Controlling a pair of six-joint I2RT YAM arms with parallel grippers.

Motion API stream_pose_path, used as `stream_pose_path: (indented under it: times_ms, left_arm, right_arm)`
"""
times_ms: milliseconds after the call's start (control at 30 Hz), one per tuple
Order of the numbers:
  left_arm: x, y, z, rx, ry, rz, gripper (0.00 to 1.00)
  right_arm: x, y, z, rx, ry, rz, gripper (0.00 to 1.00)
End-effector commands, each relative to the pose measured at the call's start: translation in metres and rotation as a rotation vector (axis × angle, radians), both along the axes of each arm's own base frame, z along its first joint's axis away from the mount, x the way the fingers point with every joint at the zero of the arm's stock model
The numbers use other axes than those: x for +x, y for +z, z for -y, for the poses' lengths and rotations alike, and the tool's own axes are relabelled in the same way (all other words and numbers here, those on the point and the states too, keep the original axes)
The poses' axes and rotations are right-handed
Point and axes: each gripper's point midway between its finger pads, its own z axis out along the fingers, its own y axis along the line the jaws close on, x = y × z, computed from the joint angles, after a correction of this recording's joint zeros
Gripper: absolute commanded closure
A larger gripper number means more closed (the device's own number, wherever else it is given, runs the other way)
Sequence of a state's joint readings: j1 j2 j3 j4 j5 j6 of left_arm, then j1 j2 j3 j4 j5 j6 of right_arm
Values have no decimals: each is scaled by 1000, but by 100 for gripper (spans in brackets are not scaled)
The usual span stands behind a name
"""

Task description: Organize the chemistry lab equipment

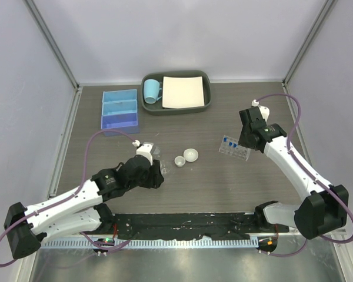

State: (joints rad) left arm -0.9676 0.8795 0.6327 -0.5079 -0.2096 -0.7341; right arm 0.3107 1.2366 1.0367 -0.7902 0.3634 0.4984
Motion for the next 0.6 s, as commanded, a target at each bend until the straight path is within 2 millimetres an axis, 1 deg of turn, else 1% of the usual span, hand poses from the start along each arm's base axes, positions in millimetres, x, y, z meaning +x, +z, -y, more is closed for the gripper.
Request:
stream_pose_path:
  times_ms: [0, 333, 567]
  left_arm:
    - [5, 6, 5, -28, 8, 19, 50]
    - [5, 5, 4, -28, 10, 23, 50]
    - [4, 4, 3, -23, 10, 19, 51]
  right_arm:
    - [16, 0, -4, 32, 4, 46, 95]
    - [17, -31, -12, 63, 15, -10, 95]
    - [15, -37, -14, 67, 20, -21, 95]
